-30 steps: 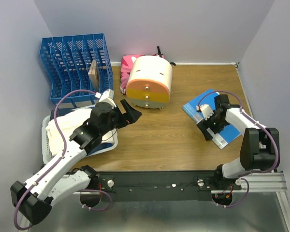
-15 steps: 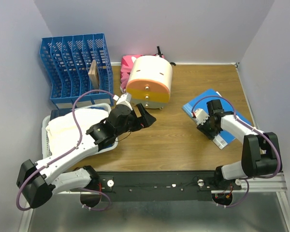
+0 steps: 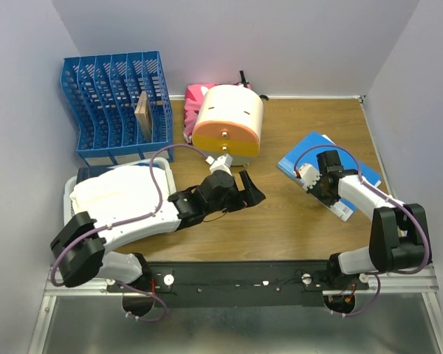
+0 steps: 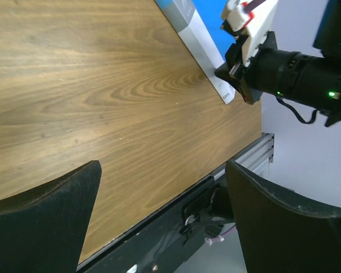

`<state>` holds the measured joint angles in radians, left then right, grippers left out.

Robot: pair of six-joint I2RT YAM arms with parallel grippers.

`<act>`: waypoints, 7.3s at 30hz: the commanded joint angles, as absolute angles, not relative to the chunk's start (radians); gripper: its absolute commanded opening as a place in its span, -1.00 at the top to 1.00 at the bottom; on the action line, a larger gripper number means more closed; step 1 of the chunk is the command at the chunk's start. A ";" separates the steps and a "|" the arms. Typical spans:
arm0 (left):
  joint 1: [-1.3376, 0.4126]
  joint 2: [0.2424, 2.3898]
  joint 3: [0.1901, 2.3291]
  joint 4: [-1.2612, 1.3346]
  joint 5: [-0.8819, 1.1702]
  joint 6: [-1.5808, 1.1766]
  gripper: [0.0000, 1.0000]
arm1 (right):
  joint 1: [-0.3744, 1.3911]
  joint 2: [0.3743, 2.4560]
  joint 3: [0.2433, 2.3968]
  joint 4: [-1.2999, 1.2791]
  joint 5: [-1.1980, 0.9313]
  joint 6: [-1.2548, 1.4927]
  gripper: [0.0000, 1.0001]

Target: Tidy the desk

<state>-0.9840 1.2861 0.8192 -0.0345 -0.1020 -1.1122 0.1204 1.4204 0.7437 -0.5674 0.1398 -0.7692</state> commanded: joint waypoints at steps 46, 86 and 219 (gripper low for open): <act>-1.108 1.735 0.968 0.215 -0.160 -1.292 -0.97 | -0.322 2.223 1.531 -0.831 -0.511 -0.319 -0.09; -1.160 1.735 0.802 0.061 -0.181 -1.660 -0.98 | -0.262 2.194 1.270 -0.831 -0.440 -0.213 0.14; -0.504 1.138 1.672 -0.160 -0.482 0.114 1.00 | -0.164 1.565 1.160 -0.953 -0.653 -0.611 -0.19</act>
